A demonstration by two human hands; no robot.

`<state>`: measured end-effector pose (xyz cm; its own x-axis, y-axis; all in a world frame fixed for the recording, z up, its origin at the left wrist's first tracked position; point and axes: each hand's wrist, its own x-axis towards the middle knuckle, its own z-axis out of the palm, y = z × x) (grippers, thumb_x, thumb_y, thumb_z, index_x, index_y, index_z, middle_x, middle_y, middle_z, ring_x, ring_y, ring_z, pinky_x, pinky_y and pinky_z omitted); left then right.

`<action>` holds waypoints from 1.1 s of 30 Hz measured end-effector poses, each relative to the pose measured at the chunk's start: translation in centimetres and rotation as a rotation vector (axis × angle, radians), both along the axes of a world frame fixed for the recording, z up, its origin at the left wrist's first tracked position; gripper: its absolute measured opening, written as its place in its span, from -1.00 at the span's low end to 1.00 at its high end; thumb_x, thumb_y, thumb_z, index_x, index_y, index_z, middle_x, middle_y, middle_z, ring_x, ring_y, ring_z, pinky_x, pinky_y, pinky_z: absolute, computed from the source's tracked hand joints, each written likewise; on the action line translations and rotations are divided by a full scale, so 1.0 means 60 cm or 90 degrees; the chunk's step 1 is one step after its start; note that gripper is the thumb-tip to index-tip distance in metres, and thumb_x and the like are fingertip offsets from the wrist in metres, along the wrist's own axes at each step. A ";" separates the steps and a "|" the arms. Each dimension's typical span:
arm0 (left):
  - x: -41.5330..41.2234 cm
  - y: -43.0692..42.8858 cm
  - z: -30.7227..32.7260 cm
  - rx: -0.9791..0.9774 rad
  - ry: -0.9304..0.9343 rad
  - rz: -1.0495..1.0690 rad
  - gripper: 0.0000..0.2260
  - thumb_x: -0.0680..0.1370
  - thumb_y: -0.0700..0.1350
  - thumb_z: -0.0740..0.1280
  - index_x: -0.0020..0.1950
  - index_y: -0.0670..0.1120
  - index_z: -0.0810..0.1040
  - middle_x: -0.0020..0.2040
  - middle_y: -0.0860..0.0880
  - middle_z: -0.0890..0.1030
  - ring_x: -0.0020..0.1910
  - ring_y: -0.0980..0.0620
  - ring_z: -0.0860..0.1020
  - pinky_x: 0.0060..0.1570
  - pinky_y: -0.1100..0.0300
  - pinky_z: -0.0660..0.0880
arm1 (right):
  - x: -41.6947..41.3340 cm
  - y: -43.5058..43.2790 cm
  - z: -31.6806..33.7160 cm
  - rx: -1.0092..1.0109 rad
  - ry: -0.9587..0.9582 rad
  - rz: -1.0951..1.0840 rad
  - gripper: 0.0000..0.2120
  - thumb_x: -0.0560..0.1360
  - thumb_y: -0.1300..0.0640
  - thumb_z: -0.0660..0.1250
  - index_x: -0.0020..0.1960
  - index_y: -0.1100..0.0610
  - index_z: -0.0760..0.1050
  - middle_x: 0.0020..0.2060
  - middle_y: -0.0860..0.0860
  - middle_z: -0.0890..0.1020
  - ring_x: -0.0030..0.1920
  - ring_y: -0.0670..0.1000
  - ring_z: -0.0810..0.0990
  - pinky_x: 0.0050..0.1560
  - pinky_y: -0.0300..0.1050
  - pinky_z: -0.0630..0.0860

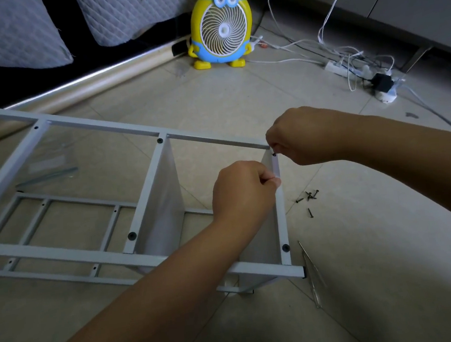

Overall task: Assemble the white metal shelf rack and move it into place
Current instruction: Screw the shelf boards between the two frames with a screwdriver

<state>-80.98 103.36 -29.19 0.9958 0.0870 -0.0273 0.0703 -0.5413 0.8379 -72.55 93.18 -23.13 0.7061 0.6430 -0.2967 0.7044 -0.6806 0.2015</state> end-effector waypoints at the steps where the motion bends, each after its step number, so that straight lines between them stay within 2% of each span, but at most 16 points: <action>1: 0.000 0.000 0.001 -0.002 0.001 -0.001 -0.81 0.53 -0.09 0.33 -0.11 -0.18 0.66 -0.18 -0.07 0.65 -0.26 0.12 0.51 -0.11 0.29 0.45 | 0.001 0.000 0.000 0.000 0.004 -0.001 -0.81 0.56 0.22 0.19 0.11 0.18 0.52 -0.04 0.08 0.59 -0.20 -0.04 0.38 -0.20 -0.21 0.30; 5: 0.002 0.000 0.000 -0.004 0.000 0.001 -0.82 0.53 -0.10 0.33 -0.11 -0.17 0.66 -0.17 -0.06 0.65 -0.27 0.12 0.50 -0.10 0.27 0.48 | 0.005 0.004 0.003 0.025 0.028 0.008 -0.81 0.56 0.23 0.19 0.10 0.20 0.53 -0.04 0.07 0.61 -0.19 -0.07 0.37 -0.31 -0.27 0.31; 8: 0.001 0.001 -0.001 0.000 0.002 0.003 -0.83 0.53 -0.09 0.33 -0.09 -0.16 0.66 -0.16 -0.04 0.65 -0.29 0.14 0.48 -0.16 0.32 0.43 | 0.003 -0.001 0.006 0.073 0.038 0.006 -0.80 0.56 0.20 0.20 0.09 0.20 0.55 -0.04 0.08 0.62 -0.11 0.01 0.50 -0.07 -0.16 0.43; 11: 0.001 0.004 -0.001 0.007 0.001 0.000 -0.83 0.53 -0.09 0.33 -0.07 -0.15 0.67 -0.15 -0.05 0.65 -0.26 0.12 0.49 -0.18 0.31 0.43 | -0.003 -0.018 -0.003 0.137 0.031 0.019 -0.80 0.55 0.22 0.21 0.07 0.24 0.56 -0.05 0.13 0.63 -0.04 0.12 0.55 -0.02 -0.10 0.42; 13: 0.002 0.002 0.000 0.012 -0.004 -0.004 -0.84 0.53 -0.10 0.34 -0.06 -0.15 0.67 -0.13 -0.04 0.66 -0.25 0.11 0.50 -0.14 0.29 0.45 | -0.003 -0.028 -0.014 0.160 0.001 0.057 -0.85 0.52 0.29 0.25 0.01 0.29 0.57 -0.11 0.18 0.63 -0.10 0.19 0.58 -0.09 -0.06 0.44; 16: 0.001 0.000 0.000 0.012 -0.010 -0.008 -0.84 0.53 -0.10 0.33 -0.04 -0.14 0.67 -0.12 -0.05 0.67 -0.24 0.12 0.51 -0.12 0.29 0.45 | 0.000 -0.038 -0.020 0.174 -0.028 0.136 -0.93 0.37 0.42 0.35 -0.19 0.31 0.58 -0.35 0.19 0.61 -0.38 0.19 0.59 -0.33 -0.13 0.48; 18: 0.001 0.001 0.000 0.013 -0.010 -0.011 -0.84 0.53 -0.10 0.33 -0.03 -0.14 0.67 -0.11 -0.05 0.67 -0.24 0.12 0.50 -0.14 0.30 0.45 | 0.000 -0.037 -0.021 0.181 -0.023 0.174 -0.93 0.32 0.38 0.33 -0.24 0.30 0.58 -0.41 0.17 0.59 -0.46 0.16 0.56 -0.41 -0.15 0.48; 21: 0.002 0.003 0.001 0.014 -0.013 -0.011 -0.84 0.52 -0.10 0.34 -0.03 -0.14 0.67 -0.11 -0.04 0.66 -0.24 0.13 0.49 -0.19 0.32 0.42 | 0.000 -0.031 -0.013 0.161 0.010 0.123 -0.88 0.47 0.36 0.28 -0.08 0.31 0.59 -0.22 0.20 0.63 -0.23 0.21 0.60 -0.23 -0.12 0.42; 23: 0.002 0.002 0.002 0.015 -0.007 -0.009 -0.84 0.52 -0.10 0.34 -0.04 -0.13 0.67 -0.12 -0.03 0.67 -0.24 0.12 0.50 -0.14 0.28 0.45 | 0.002 -0.027 -0.009 0.187 0.024 0.087 -0.81 0.52 0.30 0.21 0.05 0.29 0.58 -0.09 0.17 0.63 -0.11 0.15 0.58 -0.15 -0.25 0.29; 26: 0.002 0.002 0.001 0.012 -0.004 -0.007 -0.84 0.52 -0.10 0.34 -0.04 -0.13 0.67 -0.11 -0.03 0.66 -0.23 0.12 0.51 -0.10 0.27 0.46 | 0.004 -0.024 -0.009 0.199 0.031 0.066 -0.79 0.52 0.30 0.20 0.06 0.29 0.57 -0.08 0.16 0.64 -0.11 0.11 0.57 -0.17 -0.32 0.23; 31: 0.002 0.002 0.004 0.008 0.000 -0.004 -0.85 0.51 -0.10 0.35 -0.04 -0.13 0.67 -0.12 -0.03 0.67 -0.22 0.09 0.53 -0.08 0.24 0.49 | 0.002 -0.024 -0.012 0.241 0.041 0.020 -0.84 0.51 0.28 0.26 -0.02 0.30 0.59 -0.19 0.16 0.66 -0.23 0.09 0.58 -0.20 -0.29 0.32; 33: 0.001 0.002 0.004 0.005 0.002 -0.006 -0.85 0.51 -0.10 0.35 -0.04 -0.13 0.67 -0.13 -0.03 0.67 -0.19 0.06 0.56 -0.06 0.21 0.50 | -0.002 -0.023 -0.015 0.260 0.047 -0.005 -0.83 0.53 0.25 0.24 -0.02 0.31 0.58 -0.19 0.16 0.66 -0.21 0.10 0.59 -0.19 -0.27 0.34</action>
<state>-80.92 103.49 -28.93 0.9965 0.0785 -0.0296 0.0680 -0.5488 0.8332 -72.64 91.78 -24.04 0.6977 0.7131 -0.0683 0.7016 -0.6995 -0.1362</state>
